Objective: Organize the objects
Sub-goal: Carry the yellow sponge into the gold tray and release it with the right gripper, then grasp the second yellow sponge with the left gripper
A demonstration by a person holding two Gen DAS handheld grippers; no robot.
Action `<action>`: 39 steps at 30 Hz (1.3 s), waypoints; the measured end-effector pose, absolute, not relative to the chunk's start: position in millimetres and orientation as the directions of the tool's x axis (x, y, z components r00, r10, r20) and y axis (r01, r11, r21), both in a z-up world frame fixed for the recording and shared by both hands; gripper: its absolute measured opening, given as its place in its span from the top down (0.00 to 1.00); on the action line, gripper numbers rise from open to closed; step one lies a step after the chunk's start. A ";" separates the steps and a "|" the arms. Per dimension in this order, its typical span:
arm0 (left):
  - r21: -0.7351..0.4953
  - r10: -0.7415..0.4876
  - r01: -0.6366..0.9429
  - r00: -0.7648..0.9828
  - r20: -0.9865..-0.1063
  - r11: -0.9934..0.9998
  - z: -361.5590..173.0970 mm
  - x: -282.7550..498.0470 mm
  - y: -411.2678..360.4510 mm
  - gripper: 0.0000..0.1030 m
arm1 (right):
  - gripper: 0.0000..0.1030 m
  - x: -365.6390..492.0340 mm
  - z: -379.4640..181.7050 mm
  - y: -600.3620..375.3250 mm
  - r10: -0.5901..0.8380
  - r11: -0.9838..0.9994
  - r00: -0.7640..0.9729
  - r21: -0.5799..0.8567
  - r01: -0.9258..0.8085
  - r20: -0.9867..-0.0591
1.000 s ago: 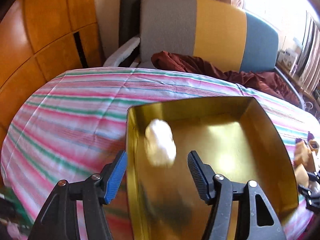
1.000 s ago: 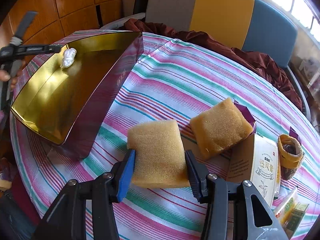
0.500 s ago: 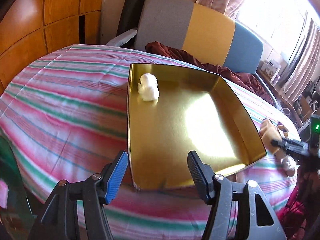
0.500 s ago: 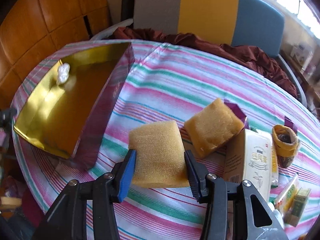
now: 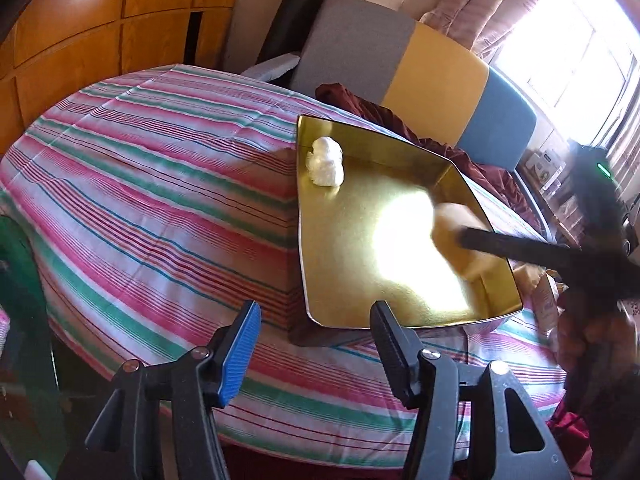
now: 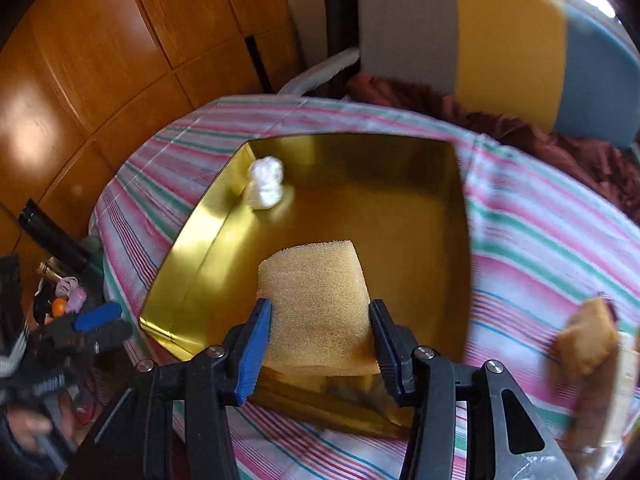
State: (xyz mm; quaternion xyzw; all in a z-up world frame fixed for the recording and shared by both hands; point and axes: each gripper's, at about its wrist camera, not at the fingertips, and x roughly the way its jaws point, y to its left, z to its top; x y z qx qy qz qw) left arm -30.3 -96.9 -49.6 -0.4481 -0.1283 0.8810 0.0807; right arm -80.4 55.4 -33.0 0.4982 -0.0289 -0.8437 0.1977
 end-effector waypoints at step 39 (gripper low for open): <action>-0.217 0.335 -0.271 -0.543 -0.770 -0.938 -34.4 -25.6 0.6 0.44 | 0.00 -9.7 3.9 270.1 -0.049 -0.989 -0.673 0.128 -0.068 -0.738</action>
